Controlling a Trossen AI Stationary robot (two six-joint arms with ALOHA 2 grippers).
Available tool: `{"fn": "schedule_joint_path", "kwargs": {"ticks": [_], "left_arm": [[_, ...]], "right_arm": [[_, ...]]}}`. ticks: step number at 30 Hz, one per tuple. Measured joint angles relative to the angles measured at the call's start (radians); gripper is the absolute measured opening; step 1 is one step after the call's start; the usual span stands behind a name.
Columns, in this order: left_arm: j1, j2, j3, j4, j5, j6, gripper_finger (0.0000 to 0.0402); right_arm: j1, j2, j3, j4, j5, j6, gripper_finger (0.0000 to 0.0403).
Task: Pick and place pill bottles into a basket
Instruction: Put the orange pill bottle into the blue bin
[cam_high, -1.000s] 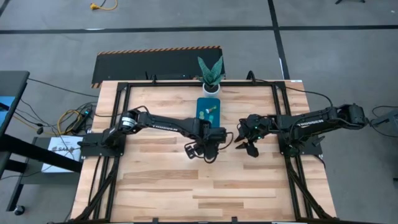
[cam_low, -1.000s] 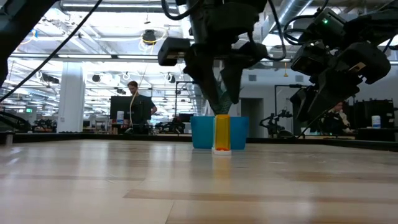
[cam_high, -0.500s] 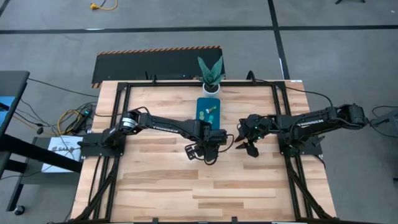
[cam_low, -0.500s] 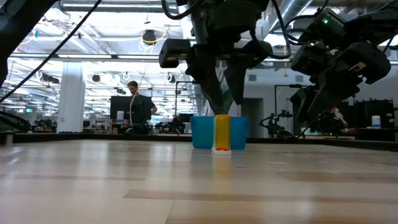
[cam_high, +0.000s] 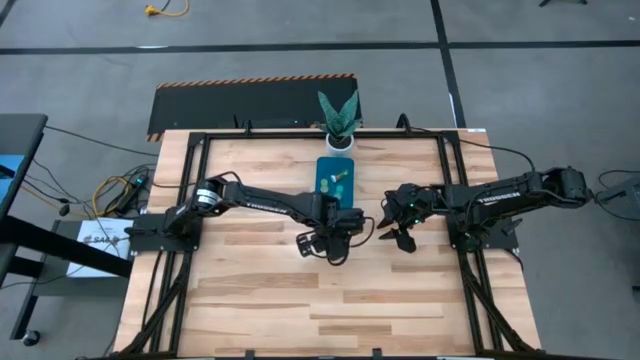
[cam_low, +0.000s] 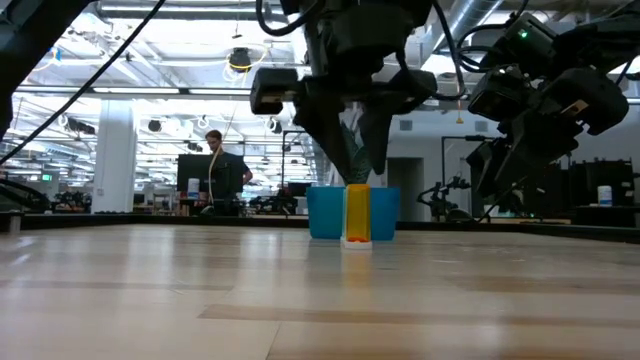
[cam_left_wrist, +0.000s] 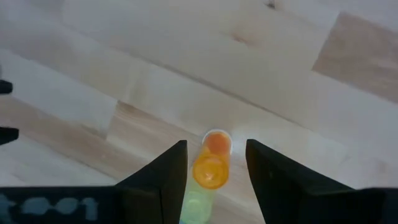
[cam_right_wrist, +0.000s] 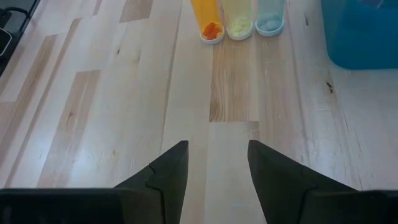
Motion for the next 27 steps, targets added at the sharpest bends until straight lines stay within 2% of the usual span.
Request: {"fn": "schedule_joint_path", "kwargs": {"ticks": [6,27], "left_arm": [[-0.008,-0.001,-0.049,0.032,-0.070,0.012,0.0154],[-0.008,-0.001,-0.048,0.043,-0.096,0.071,0.0154]], "right_arm": [[0.000,0.000,0.000,0.000,0.000,0.000,0.0159],[0.000,0.000,0.000,0.002,0.000,0.000,0.0159]]}}
